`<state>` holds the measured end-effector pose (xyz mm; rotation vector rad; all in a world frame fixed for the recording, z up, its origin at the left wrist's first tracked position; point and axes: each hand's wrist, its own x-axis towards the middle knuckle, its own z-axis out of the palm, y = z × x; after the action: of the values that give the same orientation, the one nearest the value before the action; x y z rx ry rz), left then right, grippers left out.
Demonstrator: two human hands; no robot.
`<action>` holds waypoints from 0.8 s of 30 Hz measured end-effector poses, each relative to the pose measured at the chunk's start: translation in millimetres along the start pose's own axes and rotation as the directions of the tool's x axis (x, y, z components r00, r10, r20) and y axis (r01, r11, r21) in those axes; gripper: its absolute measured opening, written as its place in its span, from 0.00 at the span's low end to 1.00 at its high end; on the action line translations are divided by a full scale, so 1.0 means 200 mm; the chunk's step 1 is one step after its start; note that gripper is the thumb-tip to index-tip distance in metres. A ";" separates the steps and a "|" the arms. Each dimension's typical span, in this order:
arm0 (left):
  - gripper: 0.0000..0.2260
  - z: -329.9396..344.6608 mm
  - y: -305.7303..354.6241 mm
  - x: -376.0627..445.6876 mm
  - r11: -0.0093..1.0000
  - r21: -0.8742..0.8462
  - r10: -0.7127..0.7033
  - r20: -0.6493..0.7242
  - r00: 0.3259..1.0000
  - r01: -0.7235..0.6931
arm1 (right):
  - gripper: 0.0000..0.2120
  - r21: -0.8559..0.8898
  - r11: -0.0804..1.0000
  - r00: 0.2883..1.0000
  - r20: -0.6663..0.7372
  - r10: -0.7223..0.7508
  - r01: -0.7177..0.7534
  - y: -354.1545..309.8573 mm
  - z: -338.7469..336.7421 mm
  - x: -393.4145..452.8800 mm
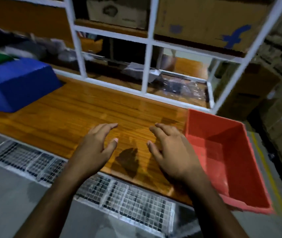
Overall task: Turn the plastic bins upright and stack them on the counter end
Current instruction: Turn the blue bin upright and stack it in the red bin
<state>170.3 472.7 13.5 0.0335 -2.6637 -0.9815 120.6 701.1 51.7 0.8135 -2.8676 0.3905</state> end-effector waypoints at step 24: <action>0.25 -1.50 -2.01 0.63 0.912 0.358 -0.161 -0.138 0.977 0.201 | 0.27 0.154 0.979 0.991 -0.004 -0.135 0.134 -1.93 0.93 1.77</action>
<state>104.3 -39.4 7.5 0.4103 -2.7416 -0.4915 16.5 156.7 25.8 1.0305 -2.7941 0.5994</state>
